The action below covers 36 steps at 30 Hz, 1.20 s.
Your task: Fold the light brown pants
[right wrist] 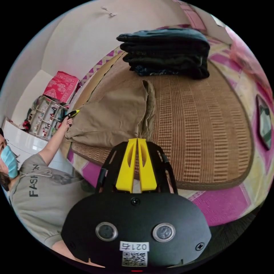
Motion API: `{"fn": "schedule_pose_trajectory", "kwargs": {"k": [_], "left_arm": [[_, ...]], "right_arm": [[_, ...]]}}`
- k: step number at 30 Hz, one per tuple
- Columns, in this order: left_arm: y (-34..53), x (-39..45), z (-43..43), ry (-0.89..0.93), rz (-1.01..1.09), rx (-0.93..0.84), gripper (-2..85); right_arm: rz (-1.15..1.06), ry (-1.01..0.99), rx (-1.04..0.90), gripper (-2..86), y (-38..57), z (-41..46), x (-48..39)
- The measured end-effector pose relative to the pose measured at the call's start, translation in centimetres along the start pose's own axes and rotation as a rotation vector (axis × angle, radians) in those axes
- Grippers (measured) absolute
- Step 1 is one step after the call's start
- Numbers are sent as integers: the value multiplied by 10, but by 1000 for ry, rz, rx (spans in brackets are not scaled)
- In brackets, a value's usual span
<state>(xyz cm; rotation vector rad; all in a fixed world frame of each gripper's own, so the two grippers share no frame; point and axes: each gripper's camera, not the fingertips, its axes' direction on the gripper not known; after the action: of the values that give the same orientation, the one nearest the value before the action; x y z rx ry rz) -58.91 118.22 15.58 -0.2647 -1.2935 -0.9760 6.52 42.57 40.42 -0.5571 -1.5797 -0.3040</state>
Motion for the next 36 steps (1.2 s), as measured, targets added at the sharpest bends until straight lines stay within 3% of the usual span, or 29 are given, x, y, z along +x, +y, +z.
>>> {"fn": "schedule_pose_trajectory", "kwargs": {"k": [2,5,11,16,21,24,26,30,32,34,36], "left_arm": [[3,-5,-2,19,-8,8,-10],[6,-8,-4,35,-11,12,-10],[16,-18,-15,90,-33,42,-10],[22,-10,-26,75,-16,56,-10],[24,-3,-35,70,-17,59,-10],[24,3,-42,64,-14,54,-10],[24,8,-46,53,-12,52,-10],[24,16,-58,54,-21,49,-10],[25,22,-64,50,-17,48,-10],[25,28,-72,51,-17,48,-10],[25,33,-79,45,-16,47,-10]], "right_arm": [[-146,130,98,4,-17,-16,-46],[-377,158,140,27,-59,1,-105],[-588,483,-70,75,-151,77,-127],[-531,502,-223,24,-182,99,-87],[-400,392,-17,-7,-176,42,-72],[-278,320,-83,-8,-169,65,-39],[-203,239,-27,-8,-165,51,-25],[-74,338,133,-7,-146,6,-17],[-152,291,196,-7,-125,-14,-31],[-326,182,141,-7,-112,-7,-61],[-402,315,17,-8,-100,16,-83]]}}
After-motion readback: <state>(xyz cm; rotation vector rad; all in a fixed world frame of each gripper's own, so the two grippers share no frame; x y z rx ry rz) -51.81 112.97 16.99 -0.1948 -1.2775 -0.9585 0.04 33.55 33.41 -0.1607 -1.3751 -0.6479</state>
